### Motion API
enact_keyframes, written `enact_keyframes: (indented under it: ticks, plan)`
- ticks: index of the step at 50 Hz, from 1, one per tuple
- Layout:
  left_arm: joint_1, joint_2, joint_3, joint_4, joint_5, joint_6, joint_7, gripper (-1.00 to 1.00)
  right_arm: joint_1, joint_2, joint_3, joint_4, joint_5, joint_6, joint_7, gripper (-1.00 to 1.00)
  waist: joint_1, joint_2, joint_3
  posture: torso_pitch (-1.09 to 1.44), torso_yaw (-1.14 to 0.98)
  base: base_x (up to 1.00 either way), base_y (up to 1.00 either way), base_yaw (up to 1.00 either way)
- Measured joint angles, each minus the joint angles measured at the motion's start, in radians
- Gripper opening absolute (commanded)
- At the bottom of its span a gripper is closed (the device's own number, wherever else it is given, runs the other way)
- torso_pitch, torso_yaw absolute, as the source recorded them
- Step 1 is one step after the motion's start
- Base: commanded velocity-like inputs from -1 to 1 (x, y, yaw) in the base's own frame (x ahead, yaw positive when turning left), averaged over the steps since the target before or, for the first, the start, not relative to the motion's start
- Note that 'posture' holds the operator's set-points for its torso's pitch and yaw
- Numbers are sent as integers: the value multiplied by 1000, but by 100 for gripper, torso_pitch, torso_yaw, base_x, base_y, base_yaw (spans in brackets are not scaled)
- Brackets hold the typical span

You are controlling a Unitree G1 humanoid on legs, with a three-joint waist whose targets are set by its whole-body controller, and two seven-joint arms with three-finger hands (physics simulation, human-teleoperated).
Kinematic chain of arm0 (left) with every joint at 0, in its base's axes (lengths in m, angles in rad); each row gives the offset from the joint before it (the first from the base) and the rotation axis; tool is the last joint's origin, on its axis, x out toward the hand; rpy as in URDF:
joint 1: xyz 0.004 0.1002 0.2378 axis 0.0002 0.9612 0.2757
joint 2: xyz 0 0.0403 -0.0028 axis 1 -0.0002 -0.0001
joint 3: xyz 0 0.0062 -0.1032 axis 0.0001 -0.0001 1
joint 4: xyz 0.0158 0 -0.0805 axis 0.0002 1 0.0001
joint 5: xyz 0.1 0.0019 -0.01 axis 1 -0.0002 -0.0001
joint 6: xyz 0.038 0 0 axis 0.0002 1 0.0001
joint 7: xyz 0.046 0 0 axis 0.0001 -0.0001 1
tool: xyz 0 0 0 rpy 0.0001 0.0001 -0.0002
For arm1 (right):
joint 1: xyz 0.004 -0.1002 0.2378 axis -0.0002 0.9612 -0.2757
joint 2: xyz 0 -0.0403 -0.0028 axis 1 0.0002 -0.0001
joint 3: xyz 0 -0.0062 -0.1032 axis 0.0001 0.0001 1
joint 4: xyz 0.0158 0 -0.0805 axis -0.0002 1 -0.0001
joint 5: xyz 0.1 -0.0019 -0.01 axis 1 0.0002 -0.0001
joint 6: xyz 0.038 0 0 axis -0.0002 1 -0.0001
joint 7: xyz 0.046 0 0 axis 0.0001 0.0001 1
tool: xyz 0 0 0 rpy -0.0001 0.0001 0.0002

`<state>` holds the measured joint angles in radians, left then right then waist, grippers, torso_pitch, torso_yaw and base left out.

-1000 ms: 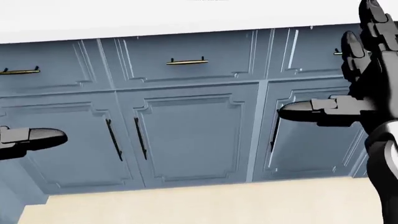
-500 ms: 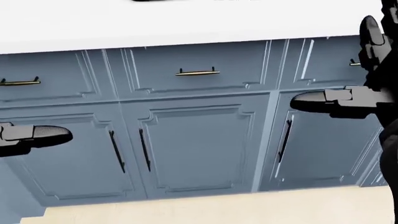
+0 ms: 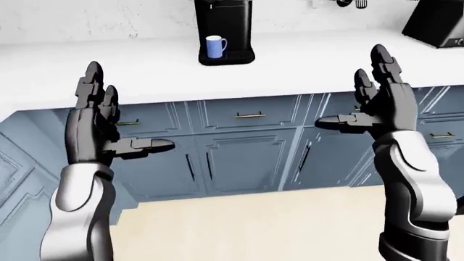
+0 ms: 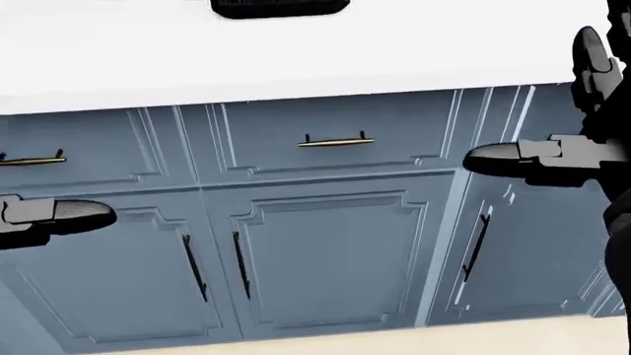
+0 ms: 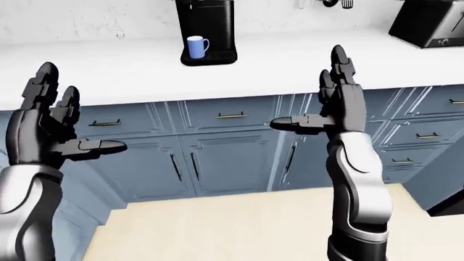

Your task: Pick the mug from under the coffee machine dispenser and place it on the counter.

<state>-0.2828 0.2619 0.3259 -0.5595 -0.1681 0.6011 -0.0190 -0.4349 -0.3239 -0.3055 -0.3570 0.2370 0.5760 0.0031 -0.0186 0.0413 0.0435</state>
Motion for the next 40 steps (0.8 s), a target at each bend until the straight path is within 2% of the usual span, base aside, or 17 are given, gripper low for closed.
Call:
enact_keyframes:
  ticks: [1, 6, 12, 15, 17, 19, 21, 25, 28, 29, 31, 33, 37, 40]
  plan:
    - [-2, 1, 1, -1, 0, -2, 0, 100, -3, -1, 1, 2, 1, -2, 0, 100, 0, 25, -6, 0, 0, 22, 12, 0]
    - [10, 4, 19, 22, 6, 14, 8, 100, 8, 12, 31, 20, 13, 10, 8, 100, 28, 18, -2, 0, 0, 21, 11, 0]
    - [-2, 9, 14, -1, 2, 17, 9, 100, -7, 0, 10, -4, 17, 9, 0, 100, 34, -49, -3, 0, 0, 22, 11, 0]
    - [-7, 11, 15, -3, 1, 12, 9, 100, -10, -3, 9, -11, 18, 0, -1, 100, 37, -100, -12, 0, 0, 21, 10, 0]
    - [1, -1, 2, 2, -1, 10, 6, 100, -1, -5, 1, 0, 17, -3, -4, 100, 20, -80, -2, 0, 0, 21, 11, 0]
    - [4, -3, -11, 15, -5, 18, 1, 100, 11, -3, -5, 17, 13, 6, -9, 100, 11, -89, -1, 0, 0, 21, 10, 0]
    - [4, -1, -9, 18, -7, 24, -2, 100, 9, -5, -6, 24, 13, 15, -12, 100, 9, -81, -5, 0, 0, 22, 10, 0]
    - [-2, 3, 2, 2, -5, 15, 1, 100, 0, -8, -6, 9, 19, 6, -10, 100, 4, -28, 3, 0, 0, 21, 10, 0]
    - [-8, 8, 5, -9, -5, 12, 3, 100, -8, -9, -5, 11, 23, -3, -8, 100, 2, 30, -9, 0, 0, 22, 10, 0]
    - [-6, 11, 11, -6, -4, 12, 4, 100, -5, 0, 4, 16, 25, -5, -7, 100, 9, 20, -7, 0, 0, 22, 10, 0]
    - [3, 9, 19, 7, -1, 19, 9, 100, 5, 5, 22, 24, 31, 1, -1, 100, 21, 21, 0, 0, 0, 21, 11, 0]
    - [4, 8, 20, 13, 2, 27, 11, 100, 8, 3, 24, 27, 35, 10, 2, 100, 27, 12, -3, 0, 0, 21, 10, 0]
    - [-3, 10, 15, 0, 0, 23, 10, 100, -3, -5, 7, 14, 34, 9, -3, 100, 30, -32, -4, 0, 0, 21, 10, 0]
    - [-8, 13, 17, -5, -2, 20, 9, 100, -9, -8, 5, 2, 35, 1, -5, 100, 37, -76, -5, 0, 0, 22, 7, 0]
